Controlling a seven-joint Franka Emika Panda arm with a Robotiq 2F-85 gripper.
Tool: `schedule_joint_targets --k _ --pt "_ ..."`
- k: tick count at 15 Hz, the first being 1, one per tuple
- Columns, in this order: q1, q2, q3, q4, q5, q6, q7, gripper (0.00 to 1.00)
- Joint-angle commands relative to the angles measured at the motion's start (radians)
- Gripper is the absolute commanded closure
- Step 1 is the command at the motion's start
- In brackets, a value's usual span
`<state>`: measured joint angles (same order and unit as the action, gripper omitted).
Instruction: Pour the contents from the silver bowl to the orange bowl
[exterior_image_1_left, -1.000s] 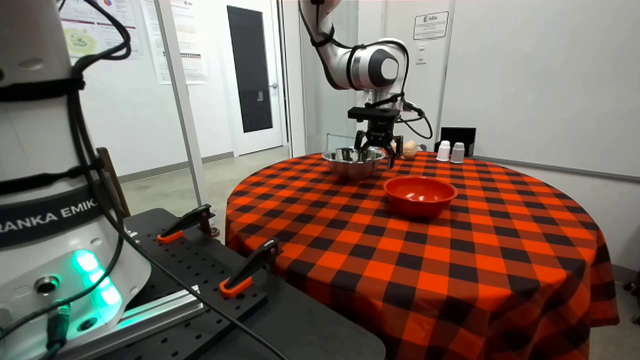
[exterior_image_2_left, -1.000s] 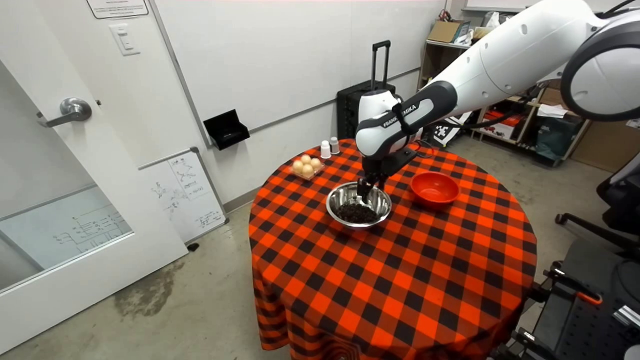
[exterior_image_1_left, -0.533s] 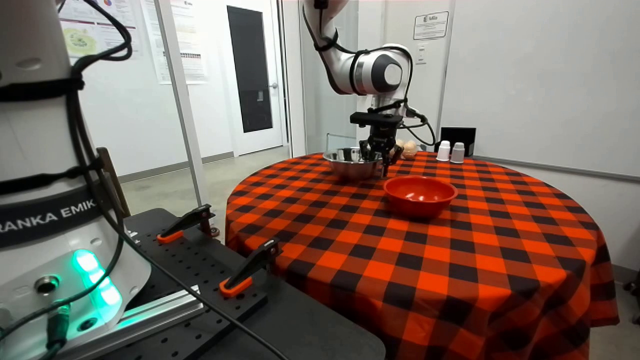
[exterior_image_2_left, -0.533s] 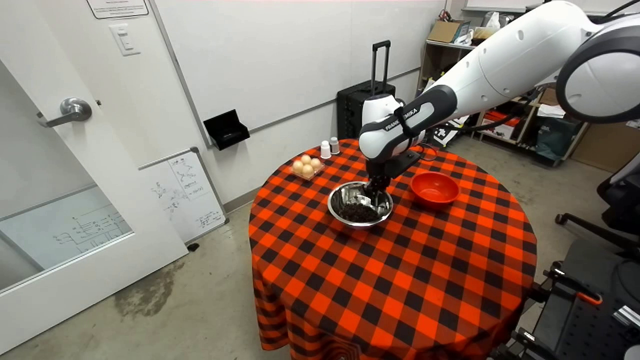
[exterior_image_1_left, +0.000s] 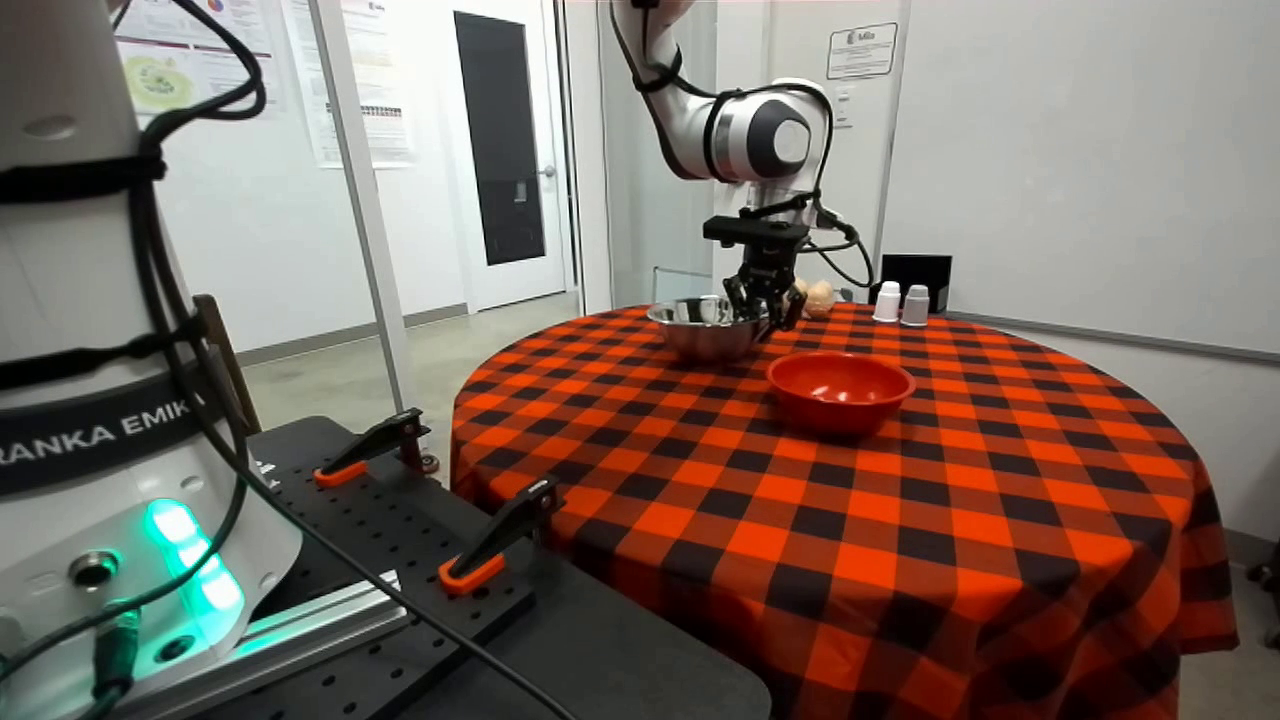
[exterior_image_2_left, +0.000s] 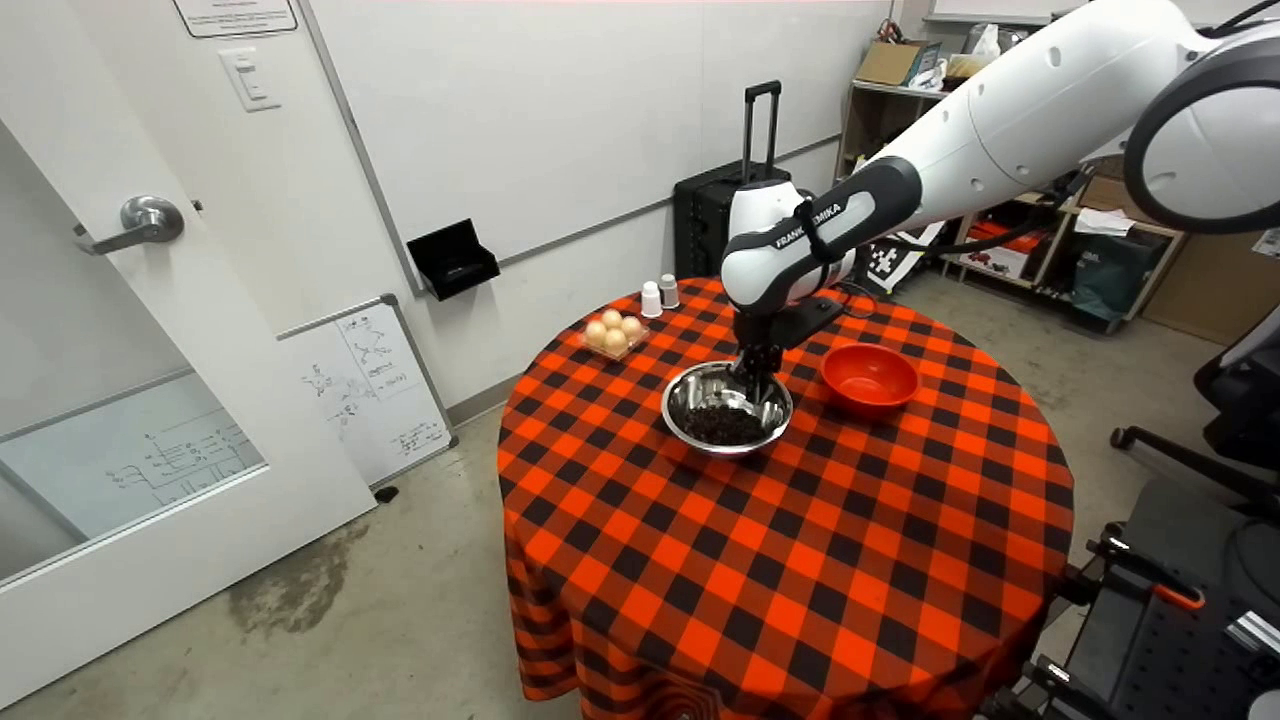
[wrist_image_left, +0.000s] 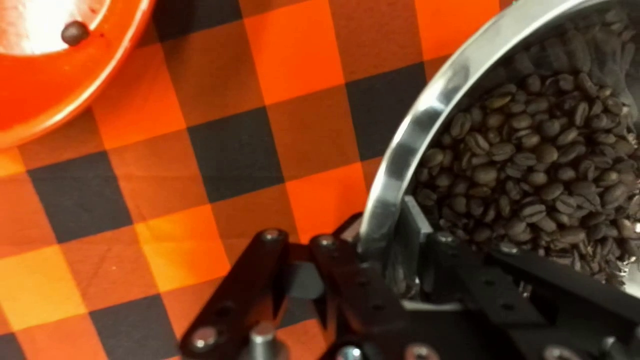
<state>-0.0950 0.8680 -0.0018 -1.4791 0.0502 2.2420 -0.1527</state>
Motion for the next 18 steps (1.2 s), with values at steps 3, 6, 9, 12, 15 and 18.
schedule_joint_targets --k 3,6,9,12,15,18 --pt "-0.045 -0.048 0.035 -0.04 0.042 -0.016 -0.019 0.98" --pt "-0.081 -0.092 0.07 -0.062 0.097 -0.034 -0.054 0.99" --pt "-0.107 -0.134 0.091 -0.085 0.133 -0.039 -0.089 0.98" --pt "-0.119 -0.177 0.091 -0.103 0.146 -0.04 -0.113 0.98" --pt "-0.107 -0.224 0.053 -0.116 0.096 -0.049 -0.115 0.98" --pt "-0.082 -0.264 -0.007 -0.121 -0.028 -0.122 -0.127 0.98"
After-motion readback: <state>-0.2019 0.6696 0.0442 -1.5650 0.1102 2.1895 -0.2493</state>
